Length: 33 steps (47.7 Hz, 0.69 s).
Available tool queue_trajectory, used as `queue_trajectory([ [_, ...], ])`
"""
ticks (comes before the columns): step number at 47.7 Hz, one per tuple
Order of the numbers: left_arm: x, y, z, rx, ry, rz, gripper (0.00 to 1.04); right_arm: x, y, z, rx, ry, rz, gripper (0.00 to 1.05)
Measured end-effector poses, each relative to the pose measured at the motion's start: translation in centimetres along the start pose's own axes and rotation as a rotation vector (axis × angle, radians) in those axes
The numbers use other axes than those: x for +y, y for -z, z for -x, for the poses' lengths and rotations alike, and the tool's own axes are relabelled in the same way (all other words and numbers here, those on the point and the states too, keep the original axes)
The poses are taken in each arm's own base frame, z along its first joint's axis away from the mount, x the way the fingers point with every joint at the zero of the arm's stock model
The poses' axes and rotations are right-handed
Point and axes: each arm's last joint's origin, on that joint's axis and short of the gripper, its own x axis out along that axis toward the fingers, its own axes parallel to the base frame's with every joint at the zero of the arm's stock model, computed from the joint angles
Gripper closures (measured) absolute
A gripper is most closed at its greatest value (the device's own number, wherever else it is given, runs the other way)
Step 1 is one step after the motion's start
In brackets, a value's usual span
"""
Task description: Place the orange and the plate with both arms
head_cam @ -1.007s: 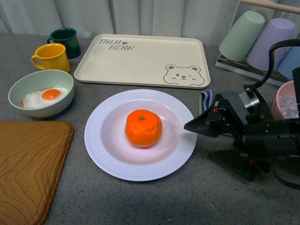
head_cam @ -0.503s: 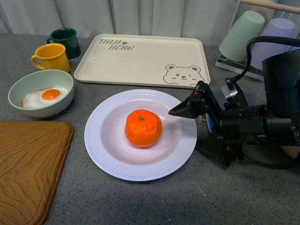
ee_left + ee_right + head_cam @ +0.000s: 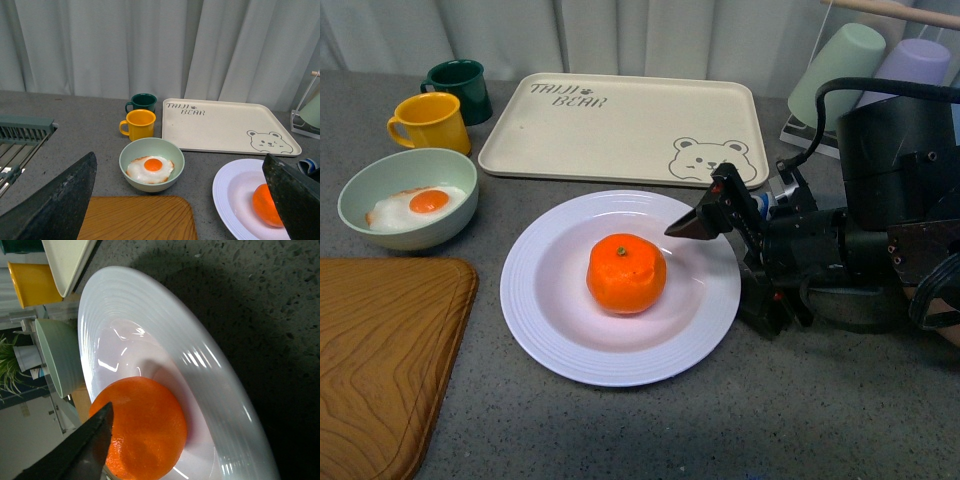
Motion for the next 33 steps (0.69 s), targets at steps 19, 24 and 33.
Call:
queue_trajectory([
  [19,0.0,0.0,0.0,0.0,0.0,0.0,0.07,-0.5,0.57,-0.5,0.023,0.037,0.006,0.95],
  [24,0.0,0.0,0.0,0.0,0.0,0.0,0.07,-0.1,0.36,-0.41,0.012,0.032,0.043,1.0],
  [33,0.0,0.0,0.0,0.0,0.0,0.0,0.07,-0.02,0.34,-0.28,-0.016,0.03,0.121,1.01],
])
